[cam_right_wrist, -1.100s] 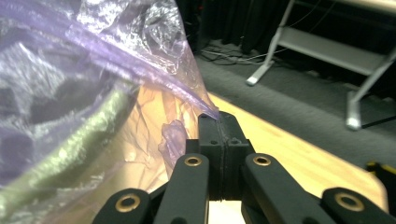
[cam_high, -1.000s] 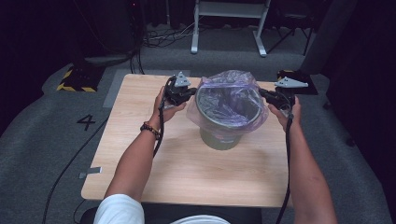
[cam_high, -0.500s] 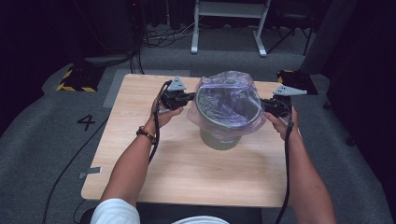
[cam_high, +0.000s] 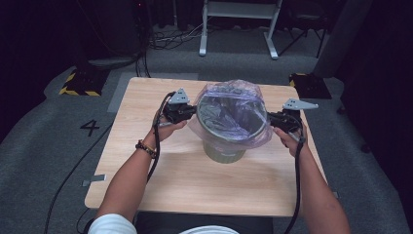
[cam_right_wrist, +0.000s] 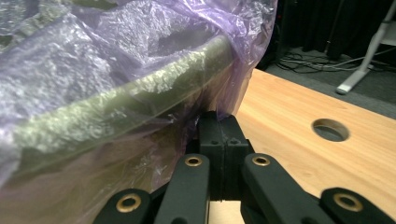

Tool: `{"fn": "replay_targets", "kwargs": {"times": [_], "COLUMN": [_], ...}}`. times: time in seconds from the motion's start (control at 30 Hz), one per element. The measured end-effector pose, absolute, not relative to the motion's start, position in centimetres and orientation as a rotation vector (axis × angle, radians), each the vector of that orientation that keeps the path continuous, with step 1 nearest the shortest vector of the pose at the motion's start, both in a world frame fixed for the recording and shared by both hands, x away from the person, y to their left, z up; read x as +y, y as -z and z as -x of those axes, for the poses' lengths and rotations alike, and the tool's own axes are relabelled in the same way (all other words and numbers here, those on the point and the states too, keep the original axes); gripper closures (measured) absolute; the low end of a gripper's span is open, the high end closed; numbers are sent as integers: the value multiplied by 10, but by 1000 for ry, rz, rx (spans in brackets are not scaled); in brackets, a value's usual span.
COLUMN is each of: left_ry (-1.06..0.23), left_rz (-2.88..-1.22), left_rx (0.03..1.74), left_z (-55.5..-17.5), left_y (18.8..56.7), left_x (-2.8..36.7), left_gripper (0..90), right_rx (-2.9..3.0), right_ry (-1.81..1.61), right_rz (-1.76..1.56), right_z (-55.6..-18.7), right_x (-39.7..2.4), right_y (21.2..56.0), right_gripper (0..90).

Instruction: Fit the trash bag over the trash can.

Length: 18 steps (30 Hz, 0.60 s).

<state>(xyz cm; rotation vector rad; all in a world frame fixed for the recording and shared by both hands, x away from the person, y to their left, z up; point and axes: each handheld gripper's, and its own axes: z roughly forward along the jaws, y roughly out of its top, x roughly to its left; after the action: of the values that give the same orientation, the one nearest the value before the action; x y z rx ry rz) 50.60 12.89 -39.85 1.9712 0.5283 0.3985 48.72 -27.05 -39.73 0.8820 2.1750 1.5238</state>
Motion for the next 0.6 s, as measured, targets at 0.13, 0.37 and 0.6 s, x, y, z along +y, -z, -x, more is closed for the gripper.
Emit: {"fn": "replay_targets", "kwargs": {"times": [0.13, 0.37, 0.6], "left_ry": [-390, -449, -498], "left_rz": [-1986, -1975, -1855], "left_rx": [511, 565, 581], "left_z": [-495, -487, -487], "left_y": [401, 399, 377], "left_x": [139, 158, 177], "left_gripper": [900, 900, 701], "right_rx": [2207, 2161, 2021], "right_ry": [-1544, -1465, -1450], "right_rz": [-833, -799, -864], "right_z": [-470, -451, -450], "right_x": [-262, -263, -282], "right_y": [399, 389, 369], "right_gripper": [900, 882, 601]}}
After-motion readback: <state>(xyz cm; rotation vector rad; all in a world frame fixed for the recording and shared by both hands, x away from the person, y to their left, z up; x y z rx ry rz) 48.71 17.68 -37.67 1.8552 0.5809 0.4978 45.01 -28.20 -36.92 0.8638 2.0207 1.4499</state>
